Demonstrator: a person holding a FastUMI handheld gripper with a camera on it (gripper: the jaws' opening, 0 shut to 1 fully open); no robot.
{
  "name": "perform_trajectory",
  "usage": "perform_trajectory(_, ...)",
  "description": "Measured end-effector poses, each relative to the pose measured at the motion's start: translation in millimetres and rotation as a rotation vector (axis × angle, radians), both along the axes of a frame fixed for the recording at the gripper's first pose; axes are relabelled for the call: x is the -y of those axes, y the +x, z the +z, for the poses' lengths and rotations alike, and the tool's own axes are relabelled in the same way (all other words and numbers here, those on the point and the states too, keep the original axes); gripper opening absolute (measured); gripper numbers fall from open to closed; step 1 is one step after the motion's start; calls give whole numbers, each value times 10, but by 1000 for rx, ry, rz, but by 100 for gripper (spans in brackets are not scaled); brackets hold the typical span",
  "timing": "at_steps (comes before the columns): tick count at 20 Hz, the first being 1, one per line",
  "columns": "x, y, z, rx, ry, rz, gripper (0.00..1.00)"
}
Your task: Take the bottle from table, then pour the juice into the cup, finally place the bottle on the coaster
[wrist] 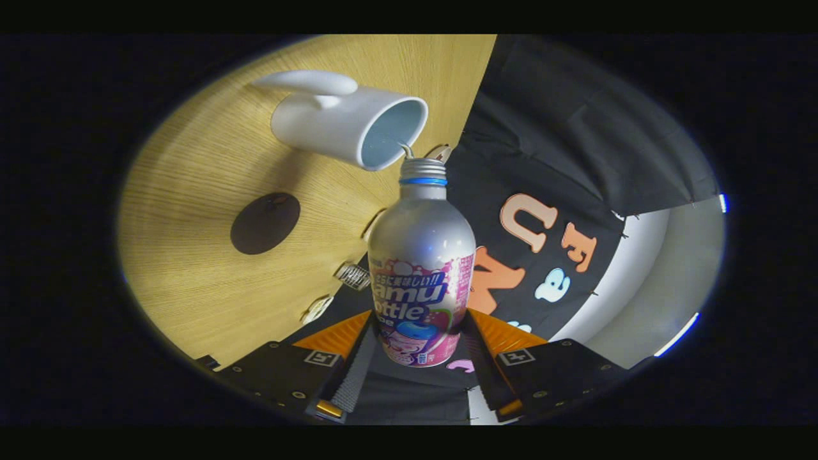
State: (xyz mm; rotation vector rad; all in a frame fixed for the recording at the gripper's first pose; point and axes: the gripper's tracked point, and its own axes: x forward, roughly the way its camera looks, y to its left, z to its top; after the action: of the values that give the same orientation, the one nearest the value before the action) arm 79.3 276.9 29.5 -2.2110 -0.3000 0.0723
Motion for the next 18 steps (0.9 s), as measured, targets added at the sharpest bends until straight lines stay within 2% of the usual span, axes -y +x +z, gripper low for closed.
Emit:
perform_trajectory(10,-33,-27,-2,-3,-43,-2,74)
perform_trajectory(18,-11,-35,-23,-11,-23,-15,75)
